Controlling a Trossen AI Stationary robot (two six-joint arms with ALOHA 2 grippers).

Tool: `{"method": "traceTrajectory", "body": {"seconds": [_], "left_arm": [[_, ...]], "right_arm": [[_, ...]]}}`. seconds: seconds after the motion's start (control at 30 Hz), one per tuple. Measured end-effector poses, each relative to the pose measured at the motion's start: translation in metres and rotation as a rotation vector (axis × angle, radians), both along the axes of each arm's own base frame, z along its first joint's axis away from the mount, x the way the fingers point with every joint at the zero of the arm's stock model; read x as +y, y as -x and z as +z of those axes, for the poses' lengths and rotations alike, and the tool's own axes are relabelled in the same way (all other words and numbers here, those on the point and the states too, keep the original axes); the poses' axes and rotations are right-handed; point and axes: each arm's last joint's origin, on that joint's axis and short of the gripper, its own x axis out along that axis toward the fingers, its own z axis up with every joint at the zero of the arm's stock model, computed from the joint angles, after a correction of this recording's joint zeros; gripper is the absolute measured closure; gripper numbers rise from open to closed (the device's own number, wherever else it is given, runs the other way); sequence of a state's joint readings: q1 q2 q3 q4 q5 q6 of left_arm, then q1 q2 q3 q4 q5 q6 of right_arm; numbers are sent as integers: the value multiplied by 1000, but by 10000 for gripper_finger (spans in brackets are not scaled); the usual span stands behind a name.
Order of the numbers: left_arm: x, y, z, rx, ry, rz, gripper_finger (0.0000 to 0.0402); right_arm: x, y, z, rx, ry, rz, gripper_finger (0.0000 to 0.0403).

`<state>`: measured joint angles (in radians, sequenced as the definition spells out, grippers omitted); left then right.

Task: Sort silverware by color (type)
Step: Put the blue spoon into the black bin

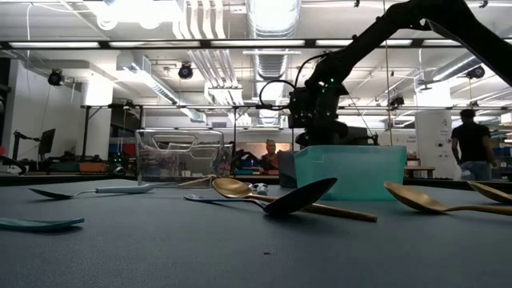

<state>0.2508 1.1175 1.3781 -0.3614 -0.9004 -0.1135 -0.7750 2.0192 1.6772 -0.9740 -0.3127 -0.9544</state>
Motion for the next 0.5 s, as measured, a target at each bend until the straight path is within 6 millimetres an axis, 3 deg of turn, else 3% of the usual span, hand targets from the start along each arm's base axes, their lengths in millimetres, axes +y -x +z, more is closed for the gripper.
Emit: {"method": "traceTrajectory", "body": {"seconds": [0.5], "left_arm": [[0, 0, 0, 0, 0, 3, 232]], "right_arm": [[-3, -3, -18, 22, -22, -1, 394]]}}
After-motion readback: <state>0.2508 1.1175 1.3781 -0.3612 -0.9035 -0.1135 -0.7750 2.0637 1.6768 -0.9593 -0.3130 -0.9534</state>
